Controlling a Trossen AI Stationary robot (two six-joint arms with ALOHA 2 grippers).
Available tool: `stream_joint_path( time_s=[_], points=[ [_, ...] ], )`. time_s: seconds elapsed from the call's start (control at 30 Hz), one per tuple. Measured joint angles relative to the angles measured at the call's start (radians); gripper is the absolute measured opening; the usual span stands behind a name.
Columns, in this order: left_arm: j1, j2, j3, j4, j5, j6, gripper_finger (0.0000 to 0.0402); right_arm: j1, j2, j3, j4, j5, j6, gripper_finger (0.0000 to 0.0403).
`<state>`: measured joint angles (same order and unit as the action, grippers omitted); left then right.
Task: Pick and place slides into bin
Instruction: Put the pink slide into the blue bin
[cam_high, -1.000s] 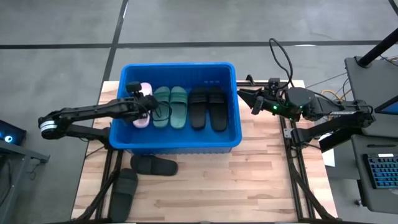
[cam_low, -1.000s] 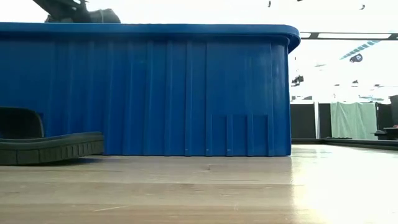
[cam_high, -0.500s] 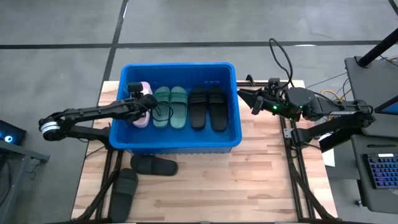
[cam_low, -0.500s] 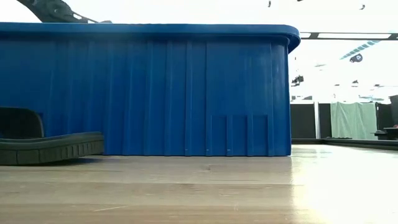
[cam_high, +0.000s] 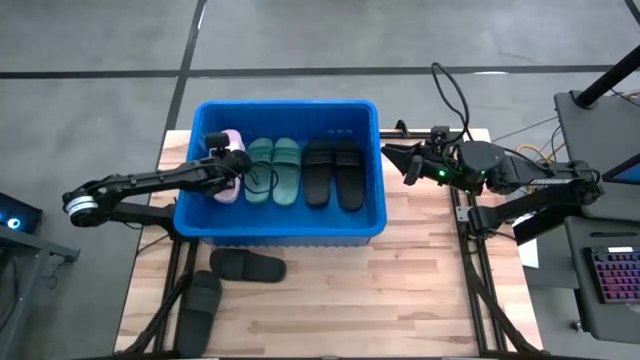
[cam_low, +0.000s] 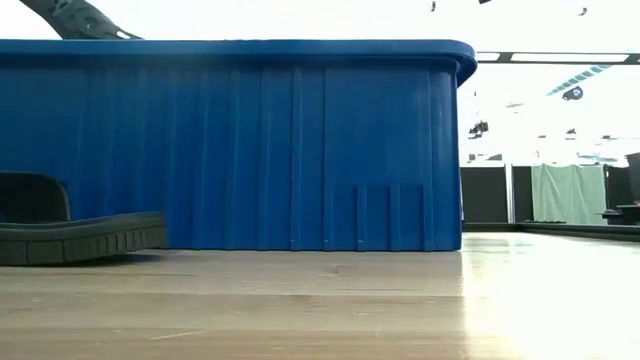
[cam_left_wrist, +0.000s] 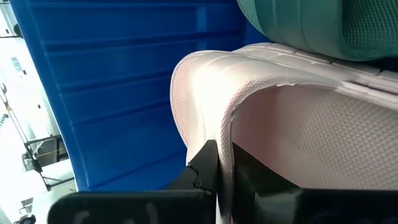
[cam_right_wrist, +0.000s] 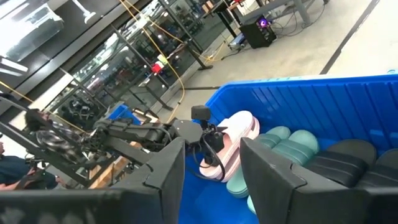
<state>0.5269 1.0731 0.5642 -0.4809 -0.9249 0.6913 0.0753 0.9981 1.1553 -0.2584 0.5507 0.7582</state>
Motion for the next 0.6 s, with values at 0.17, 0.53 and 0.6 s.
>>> stream_joint_path(
  time_s=[0.17, 0.53, 0.6],
  points=[
    [0.01, -0.004, 0.0, 0.001, 0.009, -0.029, 0.0012, 0.0, 0.0, 0.0, 0.0, -0.001, -0.001, 0.0144],
    [0.016, -0.012, 0.035, -0.028, 0.048, -0.042, 0.0139, 0.0, 0.0, 0.0, 0.0, -0.005, 0.0, 0.0146],
    [0.017, -0.013, 0.035, -0.037, 0.047, -0.042, 0.016, 0.0, 0.0, 0.0, 0.0, -0.005, 0.0, 0.0148]
  ],
)
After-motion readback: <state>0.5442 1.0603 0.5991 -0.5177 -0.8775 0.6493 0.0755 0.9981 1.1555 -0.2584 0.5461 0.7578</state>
